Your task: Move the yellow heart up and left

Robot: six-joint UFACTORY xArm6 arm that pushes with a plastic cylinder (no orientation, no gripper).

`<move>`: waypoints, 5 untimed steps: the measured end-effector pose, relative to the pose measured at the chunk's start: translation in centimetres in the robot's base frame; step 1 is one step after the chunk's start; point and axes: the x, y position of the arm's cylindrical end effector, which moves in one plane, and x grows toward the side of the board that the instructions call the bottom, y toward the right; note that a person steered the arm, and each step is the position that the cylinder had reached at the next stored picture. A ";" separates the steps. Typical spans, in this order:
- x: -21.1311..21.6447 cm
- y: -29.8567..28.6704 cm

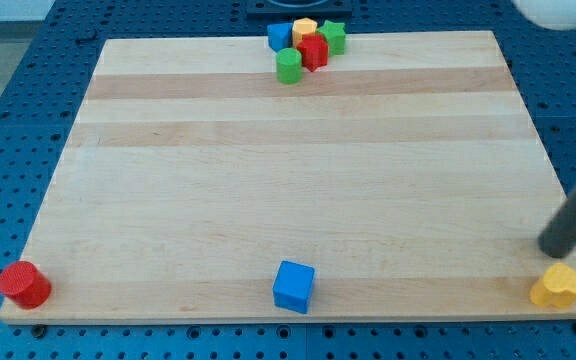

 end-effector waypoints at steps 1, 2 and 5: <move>3.5 1.3; 5.7 0.5; 5.6 -6.1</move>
